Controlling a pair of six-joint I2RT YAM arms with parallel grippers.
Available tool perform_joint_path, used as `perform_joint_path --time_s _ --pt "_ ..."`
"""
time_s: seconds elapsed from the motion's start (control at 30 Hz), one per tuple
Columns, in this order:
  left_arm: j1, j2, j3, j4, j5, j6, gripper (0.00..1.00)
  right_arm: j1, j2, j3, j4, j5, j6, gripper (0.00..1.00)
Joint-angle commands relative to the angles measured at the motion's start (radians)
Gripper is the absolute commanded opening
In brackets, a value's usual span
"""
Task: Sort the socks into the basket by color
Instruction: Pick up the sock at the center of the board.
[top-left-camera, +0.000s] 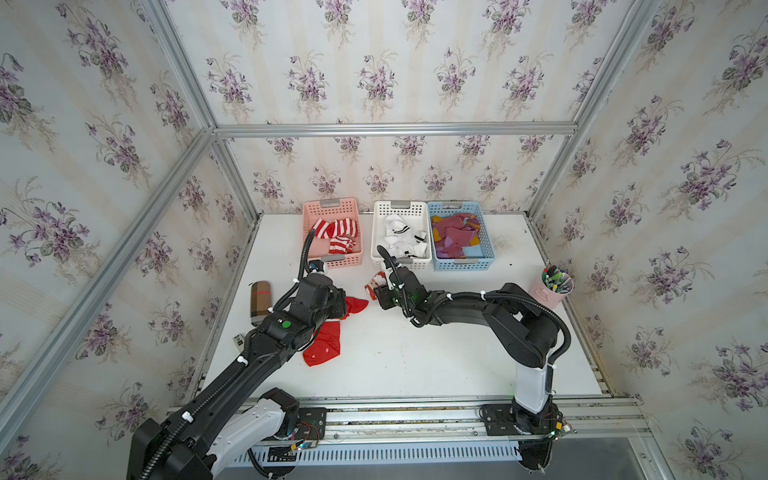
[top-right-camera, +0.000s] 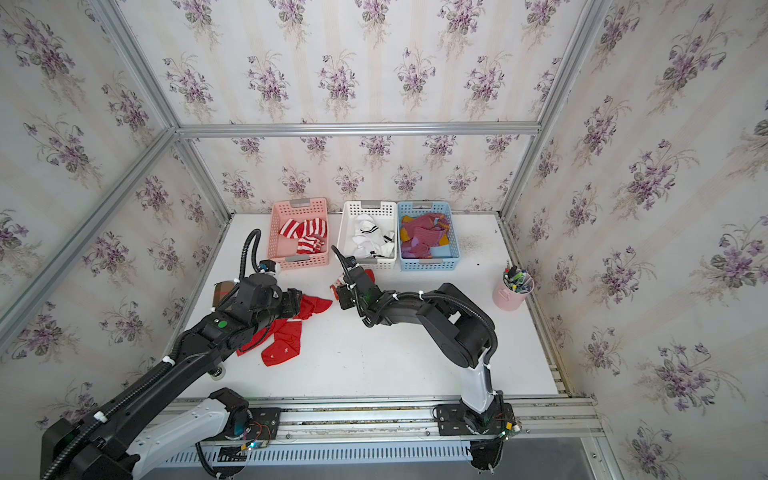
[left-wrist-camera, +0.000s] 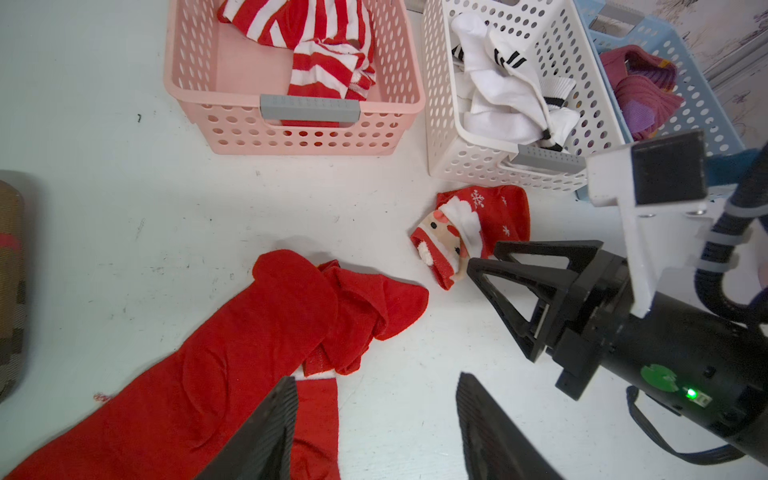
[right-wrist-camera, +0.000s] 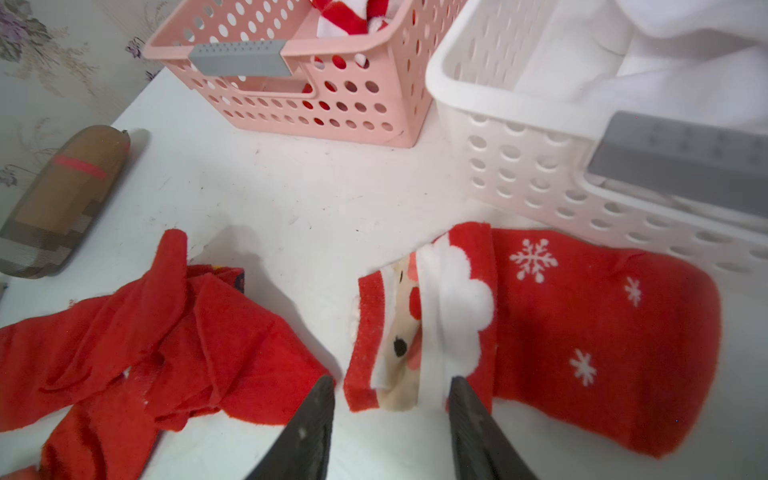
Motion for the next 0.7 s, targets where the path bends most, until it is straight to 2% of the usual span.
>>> perform_joint_path --time_s 0.0,0.27,0.5,0.6,0.67 --pt "0.000 -0.012 -0.004 -0.009 -0.019 0.000 0.63 0.001 0.036 0.042 -0.046 0.060 -0.022 0.46" --pt "0.000 -0.046 -0.013 -0.027 -0.029 0.000 0.63 0.004 0.110 0.104 -0.088 0.075 -0.027 0.46" --pt "0.000 -0.065 -0.012 -0.031 -0.015 -0.007 0.63 0.017 0.140 0.112 -0.109 0.077 -0.010 0.41" --pt "-0.001 -0.076 -0.012 -0.038 -0.021 -0.007 0.63 0.023 0.135 0.097 -0.106 0.079 -0.002 0.34" --pt "-0.001 -0.079 -0.013 -0.042 -0.021 -0.007 0.63 0.026 0.121 0.075 -0.094 0.076 0.001 0.25"
